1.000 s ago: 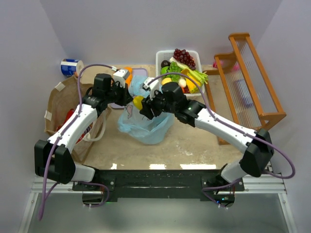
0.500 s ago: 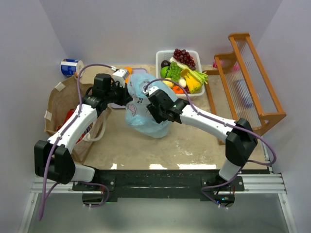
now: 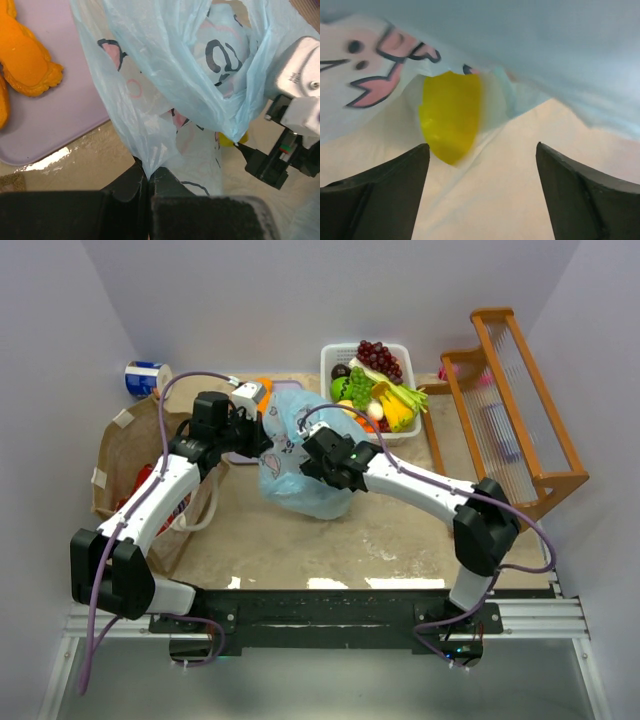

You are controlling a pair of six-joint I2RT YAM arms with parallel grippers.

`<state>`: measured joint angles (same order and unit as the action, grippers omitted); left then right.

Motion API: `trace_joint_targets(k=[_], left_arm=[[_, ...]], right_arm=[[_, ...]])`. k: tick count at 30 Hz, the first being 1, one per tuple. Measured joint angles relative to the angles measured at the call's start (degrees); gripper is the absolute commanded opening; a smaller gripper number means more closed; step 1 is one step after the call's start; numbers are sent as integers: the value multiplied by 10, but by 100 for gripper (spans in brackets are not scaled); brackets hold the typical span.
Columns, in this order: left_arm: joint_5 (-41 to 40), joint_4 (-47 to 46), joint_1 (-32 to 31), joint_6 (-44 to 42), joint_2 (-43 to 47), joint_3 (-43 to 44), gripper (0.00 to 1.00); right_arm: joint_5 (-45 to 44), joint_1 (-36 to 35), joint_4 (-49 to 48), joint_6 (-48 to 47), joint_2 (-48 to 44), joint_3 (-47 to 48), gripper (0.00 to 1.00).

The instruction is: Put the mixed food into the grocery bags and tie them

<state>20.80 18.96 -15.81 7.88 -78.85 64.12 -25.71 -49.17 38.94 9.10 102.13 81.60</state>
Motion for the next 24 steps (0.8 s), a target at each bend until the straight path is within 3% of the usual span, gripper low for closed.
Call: trace_joint_targets(k=[9, 10, 14, 19, 24], left_arm=[[0, 0, 0, 0, 0, 0, 0], [0, 0, 0, 0, 0, 0, 0], [0, 0, 0, 0, 0, 0, 0], [1, 0, 0, 0, 0, 0, 0], [3, 0, 0, 0, 0, 0, 0]], right_arm=[[153, 0, -83, -39, -155, -6, 95], [164, 0, -97, -41, -173, -9, 99], [152, 2, -142, -43, -246, -7, 99], [117, 84, -146, -57, -208, 73, 99], [59, 175, -154, -118, -90, 120, 98]])
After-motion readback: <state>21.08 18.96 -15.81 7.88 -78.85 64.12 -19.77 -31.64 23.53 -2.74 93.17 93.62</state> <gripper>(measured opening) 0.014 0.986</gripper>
